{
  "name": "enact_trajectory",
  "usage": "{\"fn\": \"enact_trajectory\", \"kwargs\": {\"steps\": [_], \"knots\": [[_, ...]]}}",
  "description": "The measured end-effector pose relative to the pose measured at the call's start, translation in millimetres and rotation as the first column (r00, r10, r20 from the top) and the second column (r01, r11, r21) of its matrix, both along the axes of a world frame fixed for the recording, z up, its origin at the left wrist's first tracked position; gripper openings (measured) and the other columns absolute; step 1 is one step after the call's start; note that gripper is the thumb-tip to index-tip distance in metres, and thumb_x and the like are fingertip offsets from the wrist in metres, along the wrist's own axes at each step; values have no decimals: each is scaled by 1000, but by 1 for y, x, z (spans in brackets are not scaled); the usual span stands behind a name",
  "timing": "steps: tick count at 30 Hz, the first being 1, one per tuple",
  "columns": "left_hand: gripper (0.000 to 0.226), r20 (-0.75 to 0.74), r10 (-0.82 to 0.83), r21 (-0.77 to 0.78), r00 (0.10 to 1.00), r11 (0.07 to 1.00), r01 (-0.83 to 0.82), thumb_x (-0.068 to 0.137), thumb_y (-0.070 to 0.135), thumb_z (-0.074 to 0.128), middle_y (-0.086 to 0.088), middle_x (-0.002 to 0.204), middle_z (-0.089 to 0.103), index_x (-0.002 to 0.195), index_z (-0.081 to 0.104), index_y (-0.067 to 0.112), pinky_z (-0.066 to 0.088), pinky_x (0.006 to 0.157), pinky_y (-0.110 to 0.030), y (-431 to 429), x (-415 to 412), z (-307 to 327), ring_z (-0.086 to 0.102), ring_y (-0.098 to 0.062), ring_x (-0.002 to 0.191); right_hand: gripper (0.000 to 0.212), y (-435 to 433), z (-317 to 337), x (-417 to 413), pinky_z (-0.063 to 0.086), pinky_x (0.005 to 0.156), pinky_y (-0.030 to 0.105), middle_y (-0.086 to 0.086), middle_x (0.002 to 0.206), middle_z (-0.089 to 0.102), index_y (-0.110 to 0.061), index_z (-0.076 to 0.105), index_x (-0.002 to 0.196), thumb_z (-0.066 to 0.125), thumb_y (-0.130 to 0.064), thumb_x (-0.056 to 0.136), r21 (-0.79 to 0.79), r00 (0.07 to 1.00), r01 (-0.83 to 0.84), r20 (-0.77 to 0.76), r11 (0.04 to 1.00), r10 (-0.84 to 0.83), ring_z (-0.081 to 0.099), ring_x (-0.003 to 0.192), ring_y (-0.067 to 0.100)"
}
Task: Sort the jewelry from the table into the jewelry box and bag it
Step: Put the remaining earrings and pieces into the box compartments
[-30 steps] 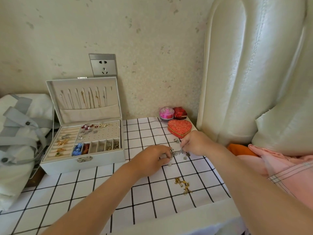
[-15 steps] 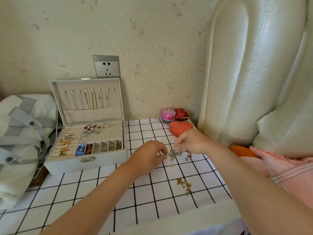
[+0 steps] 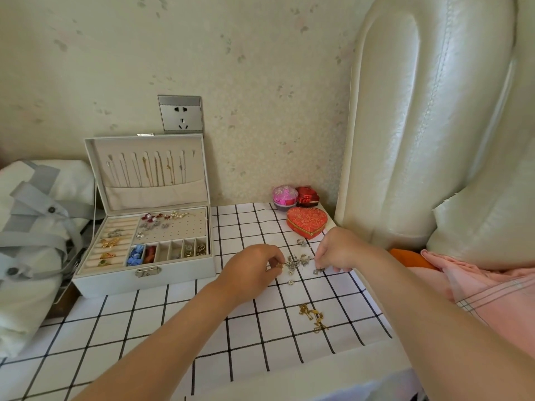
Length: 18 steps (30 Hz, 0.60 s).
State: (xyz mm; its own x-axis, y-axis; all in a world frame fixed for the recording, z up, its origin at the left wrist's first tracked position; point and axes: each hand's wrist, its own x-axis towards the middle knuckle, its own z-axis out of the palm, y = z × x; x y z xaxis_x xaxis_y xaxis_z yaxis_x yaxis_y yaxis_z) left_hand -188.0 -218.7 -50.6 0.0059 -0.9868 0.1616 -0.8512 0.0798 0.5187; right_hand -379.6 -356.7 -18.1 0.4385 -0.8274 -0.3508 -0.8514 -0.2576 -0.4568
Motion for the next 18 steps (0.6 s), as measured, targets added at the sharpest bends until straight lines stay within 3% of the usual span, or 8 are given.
{"fn": "enact_trajectory", "kwargs": {"steps": [3,8,13,18], "knots": [[14,-5,7,7,1000,1000,-7,93,27,62,18,97,61,107,64,31,34,63,-10,1,0,0,49,8,74,6,4,1,3,50,52,26,19,88,74,-15,79,82,81,-11,77,21,1000,-2,6,1000,2,60,64,23],[10,-102,41,10,994,999,-40,91,27,67,18,90,62,100,66,30,36,62,-11,1,1,3,50,9,68,13,11,17,15,49,48,21,4,93,67,-19,74,98,74,-12,87,13,994,-51,102,999,50,57,69,17],[10,-190,159,-29,969,986,-167,86,30,72,15,85,66,94,65,31,47,68,-22,7,12,16,53,4,67,16,30,37,44,59,61,32,-3,74,61,-17,75,108,63,-22,98,33,967,-116,233,993,105,58,57,16],[9,-206,233,-37,951,969,-245,86,28,71,14,84,66,94,66,29,46,69,-21,24,38,29,53,5,66,25,55,56,82,54,54,22,-6,75,51,-13,72,115,50,-17,104,48,947,-200,264,979,181,60,49,8]]}}
